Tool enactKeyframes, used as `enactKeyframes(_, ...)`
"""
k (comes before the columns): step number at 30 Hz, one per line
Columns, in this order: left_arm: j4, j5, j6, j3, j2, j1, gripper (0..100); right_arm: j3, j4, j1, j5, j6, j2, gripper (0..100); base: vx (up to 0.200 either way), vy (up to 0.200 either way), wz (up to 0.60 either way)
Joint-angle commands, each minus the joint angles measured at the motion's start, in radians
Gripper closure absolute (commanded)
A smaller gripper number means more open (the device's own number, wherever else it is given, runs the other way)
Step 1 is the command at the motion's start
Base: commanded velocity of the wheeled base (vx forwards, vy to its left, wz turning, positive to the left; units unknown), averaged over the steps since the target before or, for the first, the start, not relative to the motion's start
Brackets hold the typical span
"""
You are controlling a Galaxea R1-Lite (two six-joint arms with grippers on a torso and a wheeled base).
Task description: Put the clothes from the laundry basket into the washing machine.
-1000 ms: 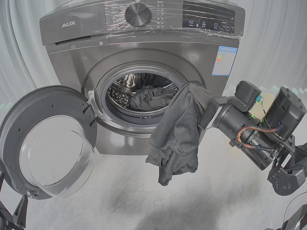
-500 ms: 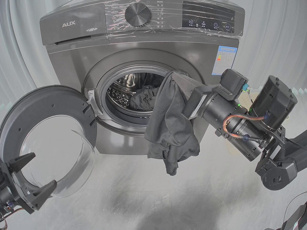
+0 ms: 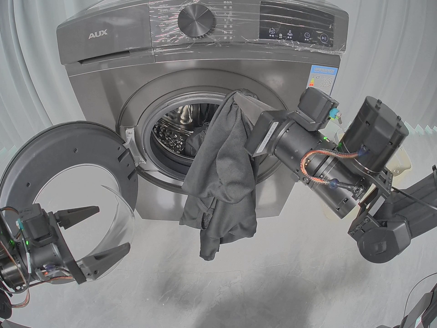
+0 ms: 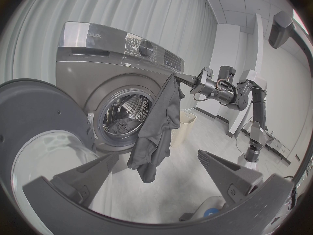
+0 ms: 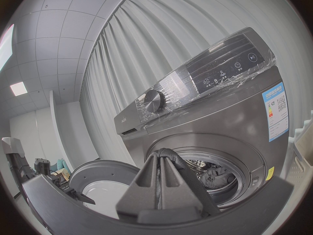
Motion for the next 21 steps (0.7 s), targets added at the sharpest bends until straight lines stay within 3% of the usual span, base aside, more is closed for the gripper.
enactKeyframes(1,-0.142,0.004,0.022,-0.011,0.243,-0.017,0,-0.035,0.0,0.002,-0.005,0.001,0.036,100,0.0,0.0,0.0)
enactKeyframes(4,-0.201,0.015,0.023,-0.016,0.312,-0.047,0,-0.037,-0.001,0.002,-0.008,0.001,0.036,100,0.0,0.0,0.0)
enactKeyframes(9,-0.212,0.046,0.025,-0.03,0.384,-0.081,0,-0.04,-0.001,-0.001,-0.009,0.001,0.027,100,0.0,0.0,0.0)
enactKeyframes(16,-0.238,0.052,0.023,-0.073,0.47,-0.109,0,-0.04,0.0,-0.002,-0.009,0.001,0.024,100,0.0,0.0,0.0)
enactKeyframes(21,-0.384,0.124,0.019,-0.074,0.596,-0.118,0,-0.067,0.003,-0.002,-0.028,0.001,0.027,100,0.0,0.0,0.0)
